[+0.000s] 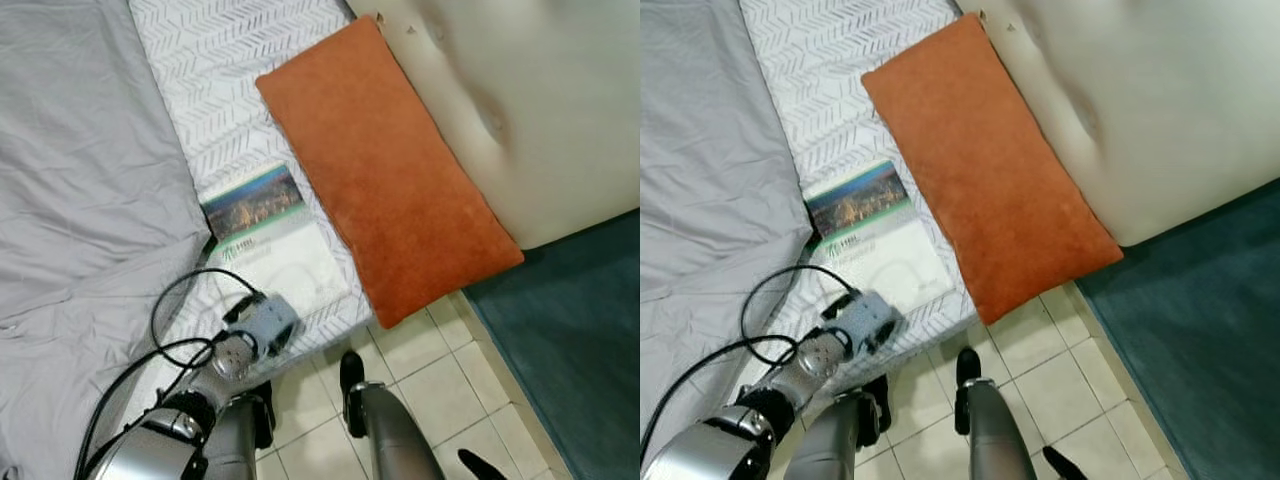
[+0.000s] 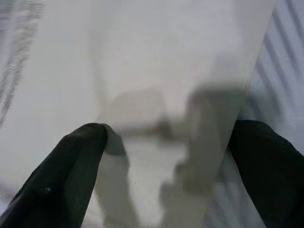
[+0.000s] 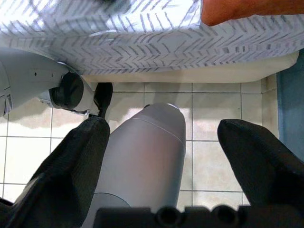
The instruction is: Clean up the room
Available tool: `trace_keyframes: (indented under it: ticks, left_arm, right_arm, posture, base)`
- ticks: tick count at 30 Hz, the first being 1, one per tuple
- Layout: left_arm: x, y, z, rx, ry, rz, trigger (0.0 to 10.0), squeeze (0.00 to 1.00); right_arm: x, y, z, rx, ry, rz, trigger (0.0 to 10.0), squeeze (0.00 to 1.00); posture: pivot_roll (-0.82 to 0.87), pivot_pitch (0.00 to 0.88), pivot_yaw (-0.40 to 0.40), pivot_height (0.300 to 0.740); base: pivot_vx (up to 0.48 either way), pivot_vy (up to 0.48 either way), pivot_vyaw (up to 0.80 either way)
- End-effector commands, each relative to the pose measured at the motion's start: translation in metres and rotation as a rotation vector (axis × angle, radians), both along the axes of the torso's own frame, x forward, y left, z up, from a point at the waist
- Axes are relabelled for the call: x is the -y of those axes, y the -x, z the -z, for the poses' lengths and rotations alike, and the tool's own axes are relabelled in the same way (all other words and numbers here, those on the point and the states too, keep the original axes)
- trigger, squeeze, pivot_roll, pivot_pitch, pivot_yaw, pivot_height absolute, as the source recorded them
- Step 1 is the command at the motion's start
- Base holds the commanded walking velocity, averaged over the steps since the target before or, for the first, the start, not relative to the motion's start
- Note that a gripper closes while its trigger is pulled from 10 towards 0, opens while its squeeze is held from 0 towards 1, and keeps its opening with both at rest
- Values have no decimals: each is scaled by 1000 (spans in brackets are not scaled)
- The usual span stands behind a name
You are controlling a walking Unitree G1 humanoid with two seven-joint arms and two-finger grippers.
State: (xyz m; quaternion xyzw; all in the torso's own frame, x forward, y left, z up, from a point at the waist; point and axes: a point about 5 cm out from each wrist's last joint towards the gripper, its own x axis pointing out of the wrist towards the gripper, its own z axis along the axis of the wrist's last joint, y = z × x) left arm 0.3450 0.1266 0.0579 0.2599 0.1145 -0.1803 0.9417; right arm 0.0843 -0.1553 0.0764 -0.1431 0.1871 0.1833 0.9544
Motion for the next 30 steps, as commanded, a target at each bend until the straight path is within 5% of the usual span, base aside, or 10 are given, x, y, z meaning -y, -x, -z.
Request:
trace_keyframes:
  ticks: [1,6,11,12,14,20,25,30]
  left_arm:
    - [9,-7,-20,91,177,6,10000,0]
    - [13,1,-38,166,362,60,10000,0]
    - [11,28,-37,151,366,151,10000,0]
    - [10,37,-22,111,331,175,10000,0]
    - [8,43,-15,92,319,179,10000,0]
    - [-26,76,-20,169,304,-140,10000,0]
    - [-13,87,-38,232,379,-155,10000,0]
    - [-7,87,-30,215,424,-161,10000,0]
  right_arm:
    - [2,7,9,-55,-20,31,10000,0]
    - [4,-4,16,-55,-117,111,10000,0]
    - [6,-29,23,-12,-157,142,10000,0]
    - [7,-48,28,18,-161,150,10000,0]
    - [7,-58,30,35,-166,157,10000,0]
    - [14,-107,11,163,-321,270,10000,0]
    - [29,-128,-5,272,-269,321,10000,0]
    - [40,-141,-13,349,-198,352,10000,0]
  posture:
    - [-305,585,-30,740]
    - [-222,499,14,740]
    - [-155,404,48,740]
    - [-117,334,78,740]
    - [-113,317,82,740]
    - [-68,173,105,740]
    - [-21,66,70,740]
    - [-26,13,46,740]
  base:
    - [0,0,0]
    - [0,0,0]
    - [0,0,0]
    - [0,0,0]
    - [0,0,0]
    - [0,0,0]
    - [0,0,0]
    - [0,0,0]
